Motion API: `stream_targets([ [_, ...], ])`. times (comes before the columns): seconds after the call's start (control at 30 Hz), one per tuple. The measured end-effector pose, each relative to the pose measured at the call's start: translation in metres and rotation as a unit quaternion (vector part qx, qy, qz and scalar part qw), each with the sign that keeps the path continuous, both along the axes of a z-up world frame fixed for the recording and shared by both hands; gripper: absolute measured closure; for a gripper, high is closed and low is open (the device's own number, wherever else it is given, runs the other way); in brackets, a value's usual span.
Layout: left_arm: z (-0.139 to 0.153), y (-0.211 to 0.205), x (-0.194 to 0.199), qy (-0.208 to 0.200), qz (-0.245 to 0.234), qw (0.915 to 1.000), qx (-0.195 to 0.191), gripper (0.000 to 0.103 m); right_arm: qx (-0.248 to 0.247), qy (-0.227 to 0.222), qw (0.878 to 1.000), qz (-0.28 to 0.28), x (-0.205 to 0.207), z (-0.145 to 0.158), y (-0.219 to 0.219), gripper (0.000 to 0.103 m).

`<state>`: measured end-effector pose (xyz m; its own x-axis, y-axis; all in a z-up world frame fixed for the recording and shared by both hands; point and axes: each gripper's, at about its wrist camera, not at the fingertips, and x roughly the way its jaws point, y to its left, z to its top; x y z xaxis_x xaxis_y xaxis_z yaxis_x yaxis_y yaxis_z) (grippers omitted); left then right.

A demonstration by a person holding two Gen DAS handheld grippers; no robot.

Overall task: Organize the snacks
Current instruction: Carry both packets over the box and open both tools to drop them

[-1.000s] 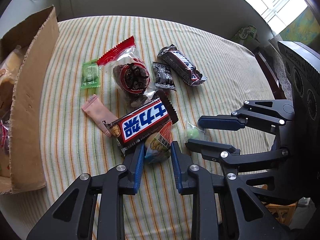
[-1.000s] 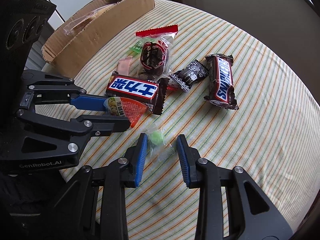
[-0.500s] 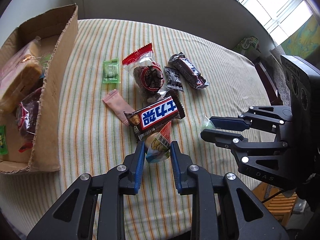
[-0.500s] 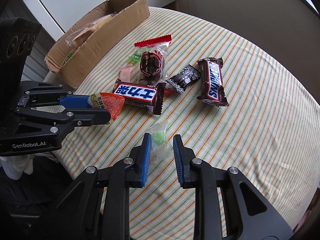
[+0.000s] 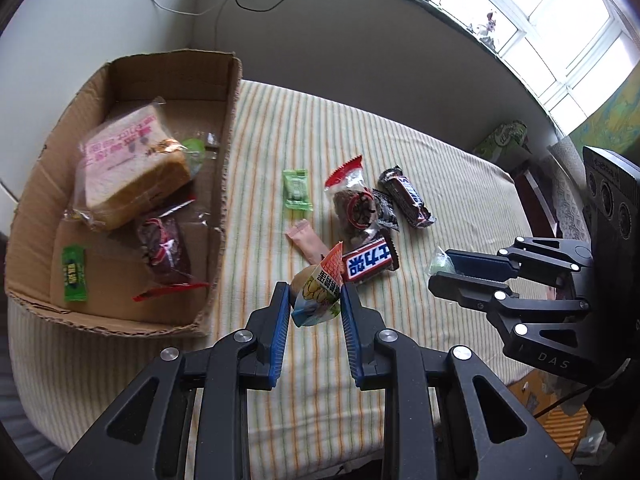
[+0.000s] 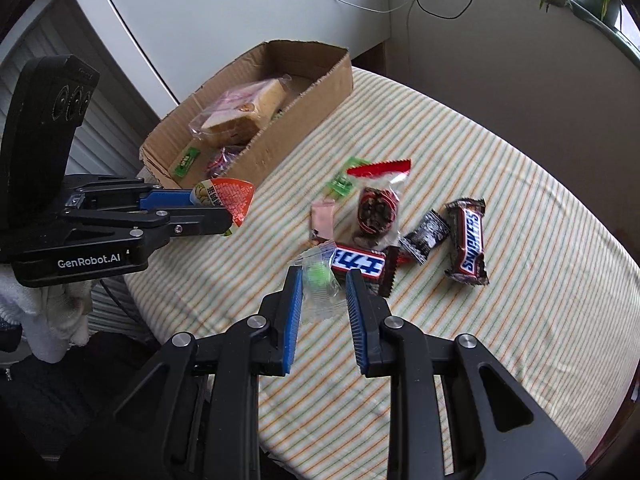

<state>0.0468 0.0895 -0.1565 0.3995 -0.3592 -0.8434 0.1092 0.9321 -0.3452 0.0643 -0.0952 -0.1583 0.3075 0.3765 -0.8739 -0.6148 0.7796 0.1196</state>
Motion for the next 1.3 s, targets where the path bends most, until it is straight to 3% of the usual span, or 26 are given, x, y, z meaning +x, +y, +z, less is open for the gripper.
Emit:
stream_targets([
  [0.47, 0.015, 0.082, -0.006, -0.022, 0.09, 0.9955, 0.018, 0.079, 0.02, -0.018, 0.998, 0.065, 0.007, 0.02, 0.09, 0.08],
  [0.93, 0.006, 0.136, -0.001, -0.014, 0.147, 0.9887, 0.028, 0.079, -0.001, 0.002, 0.996, 0.087, 0.027, -0.004, 0.153, 0.08],
  [1.3, 0.0, 0.151, 0.001, -0.008, 0.159, 0.9866, 0.038, 0.078, -0.021, -0.001, 0.995, 0.096, 0.034, -0.013, 0.18, 0.078],
])
